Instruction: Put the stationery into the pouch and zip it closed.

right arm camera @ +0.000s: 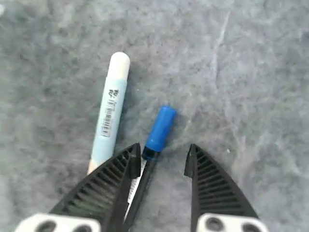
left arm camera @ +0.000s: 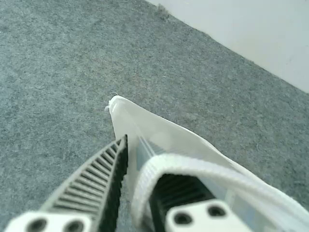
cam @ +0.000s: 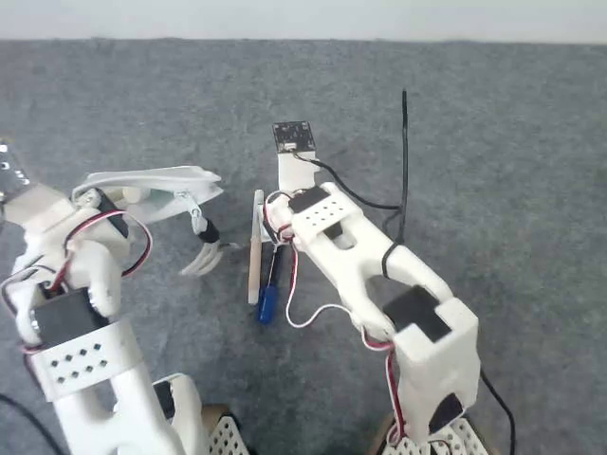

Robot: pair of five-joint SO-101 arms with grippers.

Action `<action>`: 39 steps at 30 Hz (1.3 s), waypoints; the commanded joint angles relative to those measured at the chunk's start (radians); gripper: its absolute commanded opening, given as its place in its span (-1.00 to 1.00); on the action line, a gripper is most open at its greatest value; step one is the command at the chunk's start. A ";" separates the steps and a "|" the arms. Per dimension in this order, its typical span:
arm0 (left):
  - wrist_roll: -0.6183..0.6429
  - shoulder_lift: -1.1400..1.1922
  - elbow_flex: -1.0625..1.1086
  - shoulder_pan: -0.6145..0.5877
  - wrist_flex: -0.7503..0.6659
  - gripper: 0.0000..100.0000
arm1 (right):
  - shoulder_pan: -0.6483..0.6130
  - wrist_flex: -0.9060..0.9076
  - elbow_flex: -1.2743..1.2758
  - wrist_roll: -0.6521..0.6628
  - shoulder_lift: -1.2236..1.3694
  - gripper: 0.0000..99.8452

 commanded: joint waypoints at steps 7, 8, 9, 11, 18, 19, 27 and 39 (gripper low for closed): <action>0.014 -0.012 -0.047 -0.003 -0.023 -0.97 | 0.013 0.154 -0.206 0.071 0.127 -0.72; 0.014 -0.012 -0.047 -0.003 -0.023 -0.97 | 0.015 0.173 -0.221 0.072 0.134 -0.74; 0.014 -0.012 -0.047 -0.003 -0.023 -0.97 | 0.021 0.194 -0.239 0.074 0.139 -0.79; 0.014 -0.012 -0.047 -0.003 -0.023 -0.97 | 0.033 0.239 -0.281 0.074 0.139 -0.96; 0.014 -0.012 -0.047 -0.003 -0.023 -0.97 | 0.074 0.387 -0.397 0.074 0.137 -0.99; 0.014 -0.012 -0.047 -0.003 -0.023 -0.97 | 0.076 0.410 -0.416 0.074 0.137 -0.99; 0.014 -0.012 -0.047 -0.003 -0.025 -0.97 | 0.077 0.541 -0.534 0.074 0.136 -0.99; 0.014 -0.012 -0.047 -0.002 -0.025 -0.97 | 0.071 0.874 -0.735 0.072 -0.015 -0.99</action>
